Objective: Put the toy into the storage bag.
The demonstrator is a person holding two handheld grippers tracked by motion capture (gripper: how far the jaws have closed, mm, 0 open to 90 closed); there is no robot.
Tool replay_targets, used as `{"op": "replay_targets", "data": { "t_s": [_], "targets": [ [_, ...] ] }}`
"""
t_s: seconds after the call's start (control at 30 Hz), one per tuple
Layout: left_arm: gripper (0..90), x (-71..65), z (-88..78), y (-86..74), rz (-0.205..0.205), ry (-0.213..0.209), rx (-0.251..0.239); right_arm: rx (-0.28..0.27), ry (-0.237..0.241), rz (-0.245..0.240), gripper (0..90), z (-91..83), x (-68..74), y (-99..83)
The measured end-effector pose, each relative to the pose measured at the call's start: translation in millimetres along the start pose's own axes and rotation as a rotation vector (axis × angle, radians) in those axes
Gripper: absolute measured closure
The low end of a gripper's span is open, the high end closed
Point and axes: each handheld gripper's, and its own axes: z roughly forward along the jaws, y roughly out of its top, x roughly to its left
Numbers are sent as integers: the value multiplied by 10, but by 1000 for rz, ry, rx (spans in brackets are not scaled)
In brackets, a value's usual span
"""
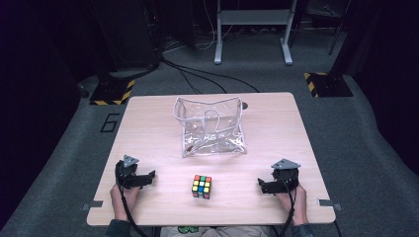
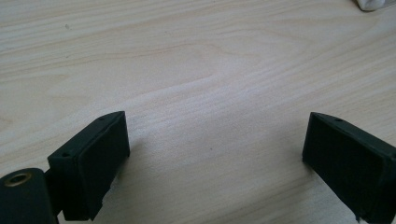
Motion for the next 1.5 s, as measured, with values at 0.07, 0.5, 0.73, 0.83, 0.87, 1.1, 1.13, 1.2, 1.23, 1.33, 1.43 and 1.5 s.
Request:
{"op": "replay_targets", "data": {
  "t_s": [0.07,0.5,0.73,0.83,0.87,1.1,1.13,1.2,1.23,1.33,1.43,1.5],
  "targets": [
    [70,0,0,0,0,0,0,-7,28,-11,4,10,42,23],
    [70,0,0,0,0,0,0,-23,129,-98,10,71,444,231],
    [71,0,0,0,0,0,0,-23,176,-145,11,108,630,309],
    [71,0,0,0,0,-1,0,-17,194,-161,11,130,700,339],
    [71,0,0,0,0,-1,0,-16,197,-164,11,135,722,346],
    [72,0,0,0,1,-1,0,-11,222,-195,11,158,846,412],
    [72,0,0,0,1,-2,0,-17,230,-210,11,163,885,439],
    [73,0,0,0,1,-2,0,-18,239,-221,11,159,926,464],
    [72,0,0,0,0,-2,-1,-16,242,-223,11,157,946,475],
    [73,0,0,0,1,-2,0,-18,254,-240,11,158,975,515],
    [73,0,0,0,1,-2,0,-22,263,-242,11,156,1000,539],
    [73,0,0,0,1,-2,0,-23,274,-259,11,152,1051,574]
  ]
}}
